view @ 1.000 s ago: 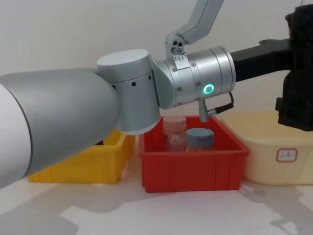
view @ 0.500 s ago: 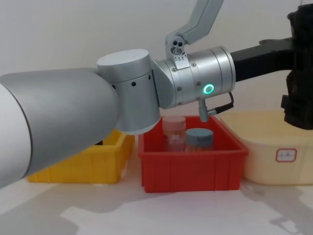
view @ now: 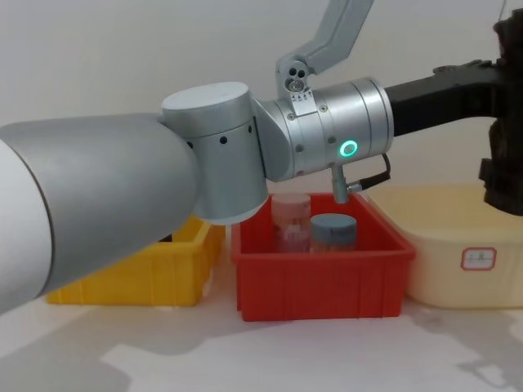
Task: Pick up the garbage bag with the one hand and transfer it to the other hand.
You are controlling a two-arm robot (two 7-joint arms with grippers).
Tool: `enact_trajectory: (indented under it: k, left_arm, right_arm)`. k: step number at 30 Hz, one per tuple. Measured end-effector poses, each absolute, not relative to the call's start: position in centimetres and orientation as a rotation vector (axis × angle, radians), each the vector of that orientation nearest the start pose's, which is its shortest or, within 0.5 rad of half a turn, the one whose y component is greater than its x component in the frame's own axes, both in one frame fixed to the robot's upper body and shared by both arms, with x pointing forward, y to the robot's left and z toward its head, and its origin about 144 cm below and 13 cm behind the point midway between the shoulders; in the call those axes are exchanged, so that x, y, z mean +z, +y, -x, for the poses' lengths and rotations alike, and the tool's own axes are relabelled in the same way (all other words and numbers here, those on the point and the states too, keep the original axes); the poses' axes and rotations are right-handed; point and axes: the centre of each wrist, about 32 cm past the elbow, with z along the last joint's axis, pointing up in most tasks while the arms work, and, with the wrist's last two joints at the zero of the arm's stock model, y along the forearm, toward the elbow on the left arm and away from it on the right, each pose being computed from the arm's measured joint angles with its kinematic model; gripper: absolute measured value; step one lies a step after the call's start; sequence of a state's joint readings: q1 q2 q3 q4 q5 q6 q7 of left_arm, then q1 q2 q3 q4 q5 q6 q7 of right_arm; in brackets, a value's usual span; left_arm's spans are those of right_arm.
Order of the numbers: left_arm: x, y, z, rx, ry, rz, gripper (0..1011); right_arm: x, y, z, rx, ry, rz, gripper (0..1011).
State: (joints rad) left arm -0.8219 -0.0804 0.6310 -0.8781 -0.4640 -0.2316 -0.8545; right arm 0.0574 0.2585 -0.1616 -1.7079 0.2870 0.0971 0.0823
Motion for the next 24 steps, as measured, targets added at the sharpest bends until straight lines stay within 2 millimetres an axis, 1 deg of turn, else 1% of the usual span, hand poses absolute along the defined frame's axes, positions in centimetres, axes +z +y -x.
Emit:
enact_trajectory:
  k: [1, 4, 7, 12, 19, 24]
  left_arm:
    - [125.9, 4.1, -62.4, 0.192, -0.188, 0.215, 958]
    - [125.9, 4.1, -62.4, 0.192, -0.188, 0.215, 1001]
    - [125.9, 4.1, -62.4, 0.192, -0.188, 0.215, 1001]
    - [125.9, 4.1, -62.4, 0.192, -0.188, 0.215, 1001]
    - [125.9, 4.1, -62.4, 0.192, -0.188, 0.215, 1000]
    - [125.9, 4.1, -62.4, 0.192, -0.188, 0.215, 1001]
  right_arm:
    - [119.9, -24.3, -46.8, -1.298, -0.017, -0.053, 565]
    - [120.2, -24.8, -47.1, -1.317, 0.002, -0.048, 565]
    - [120.4, -25.3, -47.3, -1.334, 0.017, -0.041, 565]
    - [120.8, -27.0, -48.2, -1.382, 0.054, -0.026, 565]
    - [121.4, -29.1, -50.0, -1.433, 0.095, -0.001, 562]
    - [121.9, -30.6, -52.1, -1.459, 0.11, 0.022, 562]
